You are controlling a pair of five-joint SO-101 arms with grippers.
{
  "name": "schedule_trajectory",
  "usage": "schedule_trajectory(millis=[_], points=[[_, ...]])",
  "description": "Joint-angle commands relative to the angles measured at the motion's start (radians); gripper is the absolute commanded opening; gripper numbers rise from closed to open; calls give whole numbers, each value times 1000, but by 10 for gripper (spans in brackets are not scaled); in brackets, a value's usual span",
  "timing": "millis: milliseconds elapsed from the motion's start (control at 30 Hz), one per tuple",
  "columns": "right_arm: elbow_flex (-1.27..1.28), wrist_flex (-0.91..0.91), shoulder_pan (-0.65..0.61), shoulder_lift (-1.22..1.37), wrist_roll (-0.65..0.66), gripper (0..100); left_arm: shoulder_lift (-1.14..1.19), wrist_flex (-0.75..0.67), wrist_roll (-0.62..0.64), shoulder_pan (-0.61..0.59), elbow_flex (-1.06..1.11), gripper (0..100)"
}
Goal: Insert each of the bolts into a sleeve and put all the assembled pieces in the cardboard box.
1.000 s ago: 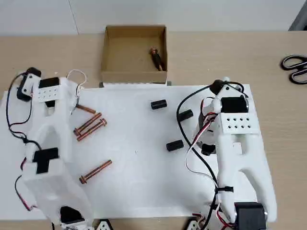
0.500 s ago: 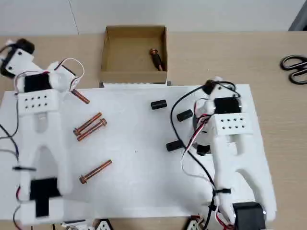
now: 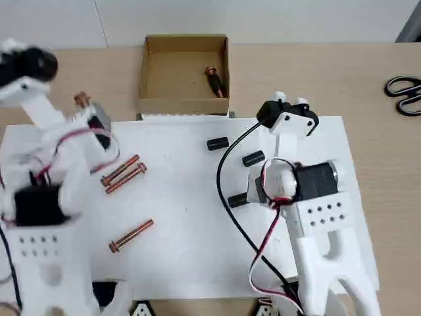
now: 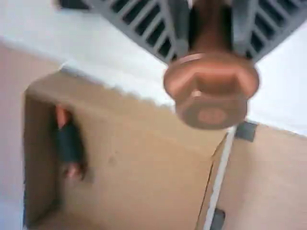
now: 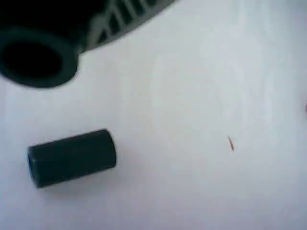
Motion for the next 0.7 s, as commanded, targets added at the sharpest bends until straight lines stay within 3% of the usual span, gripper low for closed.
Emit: schedule_trajectory(millis=[0, 200, 367, 533, 667], points=[[-3, 8, -2, -50, 34, 3, -215, -84, -97, 34, 185, 5], [2, 41, -4, -88, 48, 3, -605, -236, -224, 132, 587, 5], [106, 31, -5, -153, 84, 3, -867, -319, -244, 161, 880, 5], [210, -35, -16, -274, 140, 3, -1045, -321, -236, 158, 1038, 6], [316, -93, -68, -371, 153, 3, -1048, -330, -170, 160, 1078, 6]])
